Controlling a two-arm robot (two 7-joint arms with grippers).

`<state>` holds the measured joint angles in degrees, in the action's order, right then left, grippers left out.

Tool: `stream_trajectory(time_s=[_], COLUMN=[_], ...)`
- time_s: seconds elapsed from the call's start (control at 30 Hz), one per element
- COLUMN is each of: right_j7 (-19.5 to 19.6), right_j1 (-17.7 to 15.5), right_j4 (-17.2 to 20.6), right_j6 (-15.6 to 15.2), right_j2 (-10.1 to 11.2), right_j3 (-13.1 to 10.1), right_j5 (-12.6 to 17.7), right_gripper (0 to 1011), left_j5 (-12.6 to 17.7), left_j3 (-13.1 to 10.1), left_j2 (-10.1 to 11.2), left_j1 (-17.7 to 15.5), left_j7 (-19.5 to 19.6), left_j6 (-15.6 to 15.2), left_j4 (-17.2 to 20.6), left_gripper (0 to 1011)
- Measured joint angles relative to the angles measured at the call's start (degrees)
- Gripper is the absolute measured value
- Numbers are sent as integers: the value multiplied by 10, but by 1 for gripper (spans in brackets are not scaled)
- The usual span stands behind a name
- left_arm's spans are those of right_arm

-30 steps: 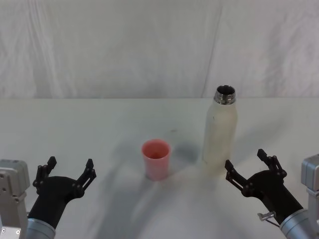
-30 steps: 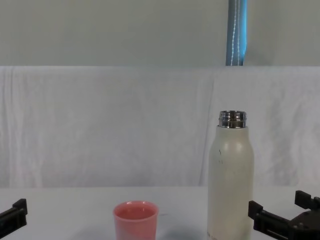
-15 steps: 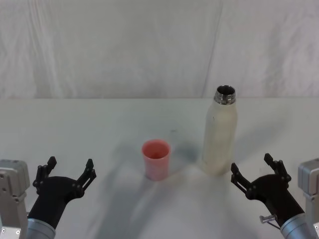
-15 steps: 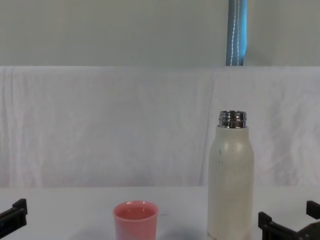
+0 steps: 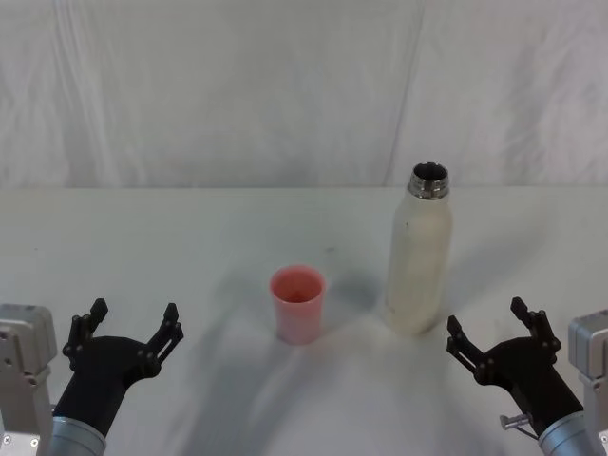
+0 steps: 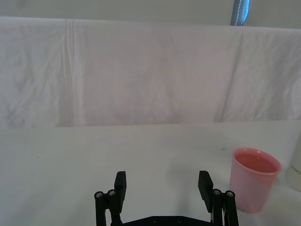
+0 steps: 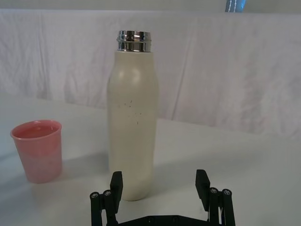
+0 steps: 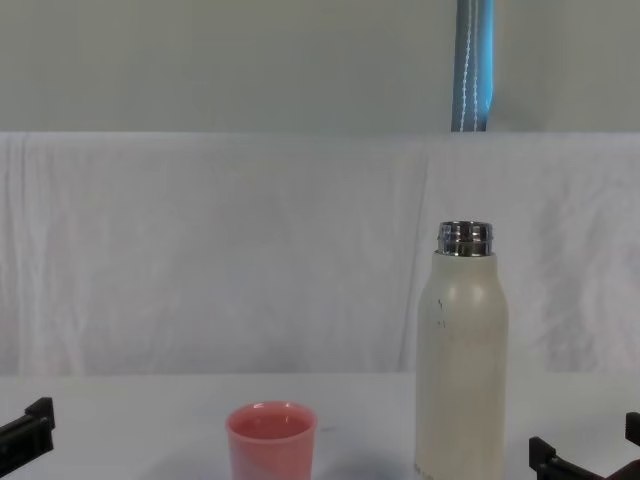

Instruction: Grasp the thermos with one hand and pour water into the cup lid.

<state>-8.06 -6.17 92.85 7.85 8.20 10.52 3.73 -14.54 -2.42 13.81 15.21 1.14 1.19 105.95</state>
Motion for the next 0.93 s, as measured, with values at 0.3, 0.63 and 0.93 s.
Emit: stream_trajectory(time_s=[0.3, 0.63, 0.93], right_j7=[-2, -5, -5], right_j1=[10, 13, 13], right_j4=[-10, -16, -15], right_j6=[0, 4, 4], right_j2=[-5, -8, -7], right_j3=[-4, 1, 1], right_j5=[-6, -15, -14], right_gripper=[1001, 1001, 1001], left_j5=[0, 0, 0], left_j3=[0, 0, 0], left_j2=[0, 0, 0], left_j1=[0, 0, 0], left_j7=[0, 0, 0], left_j6=[0, 0, 0], left_j4=[0, 0, 0], left_gripper=[1001, 1001, 1001])
